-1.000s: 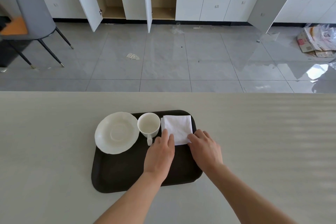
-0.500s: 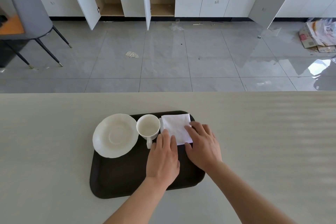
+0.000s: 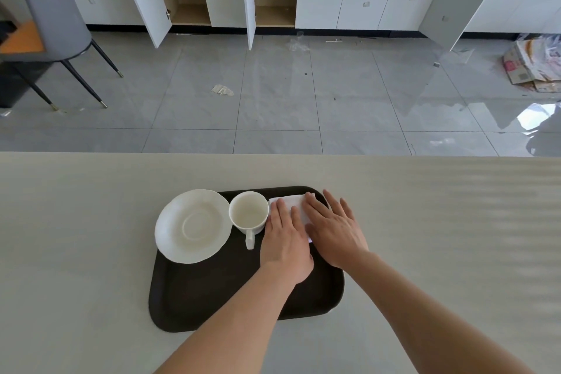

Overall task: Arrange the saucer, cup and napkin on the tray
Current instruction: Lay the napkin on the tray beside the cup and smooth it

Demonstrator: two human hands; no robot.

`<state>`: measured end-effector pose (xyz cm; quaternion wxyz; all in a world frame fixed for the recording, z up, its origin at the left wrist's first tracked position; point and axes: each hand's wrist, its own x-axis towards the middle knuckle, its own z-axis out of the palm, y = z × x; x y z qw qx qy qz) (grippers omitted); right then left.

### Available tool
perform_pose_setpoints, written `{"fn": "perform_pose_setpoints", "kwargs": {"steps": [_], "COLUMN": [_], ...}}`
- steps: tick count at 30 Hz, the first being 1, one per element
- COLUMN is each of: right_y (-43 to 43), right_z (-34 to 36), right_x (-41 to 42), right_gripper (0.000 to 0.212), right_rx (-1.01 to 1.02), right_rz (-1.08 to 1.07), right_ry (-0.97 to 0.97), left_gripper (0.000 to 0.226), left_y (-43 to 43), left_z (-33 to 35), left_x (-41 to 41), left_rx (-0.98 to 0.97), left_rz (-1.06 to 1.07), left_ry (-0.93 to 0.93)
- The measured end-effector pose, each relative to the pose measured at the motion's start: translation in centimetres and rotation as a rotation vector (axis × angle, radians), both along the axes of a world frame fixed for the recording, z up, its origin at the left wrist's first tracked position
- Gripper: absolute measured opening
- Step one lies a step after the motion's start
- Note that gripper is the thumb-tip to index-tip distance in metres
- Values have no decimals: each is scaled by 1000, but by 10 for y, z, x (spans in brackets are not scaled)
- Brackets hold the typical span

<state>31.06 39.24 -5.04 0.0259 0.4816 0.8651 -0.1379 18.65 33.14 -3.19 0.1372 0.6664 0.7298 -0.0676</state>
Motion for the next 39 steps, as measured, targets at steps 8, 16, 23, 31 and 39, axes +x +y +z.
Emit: {"fn": "perform_pose_setpoints", "kwargs": {"steps": [8,16,23,31,39], "right_y": [-1,-23,-47,-50,-50], "right_z": [-2,5,6,4,7], "right_x": [1,10,10,8,8], "right_gripper": [58,64,22,20,29], "right_rx": [-17,14,153,138,76], "right_rz": [-7,-139,-185,-208,-215], "right_ry": [-3,143,144,157,142], "left_gripper": [93,82,77,77,77], "left_y": [0,-37,-70,-68,-68], "left_z": [-5,-4,-18,-20,-13], "left_x": [1,8,-10,-14,-16], "left_rx": [-24,128,133,138,135], "left_rz": [27,-72,-86,-51,-78], "left_ry": [-34,-25,-35,-61,-45]}}
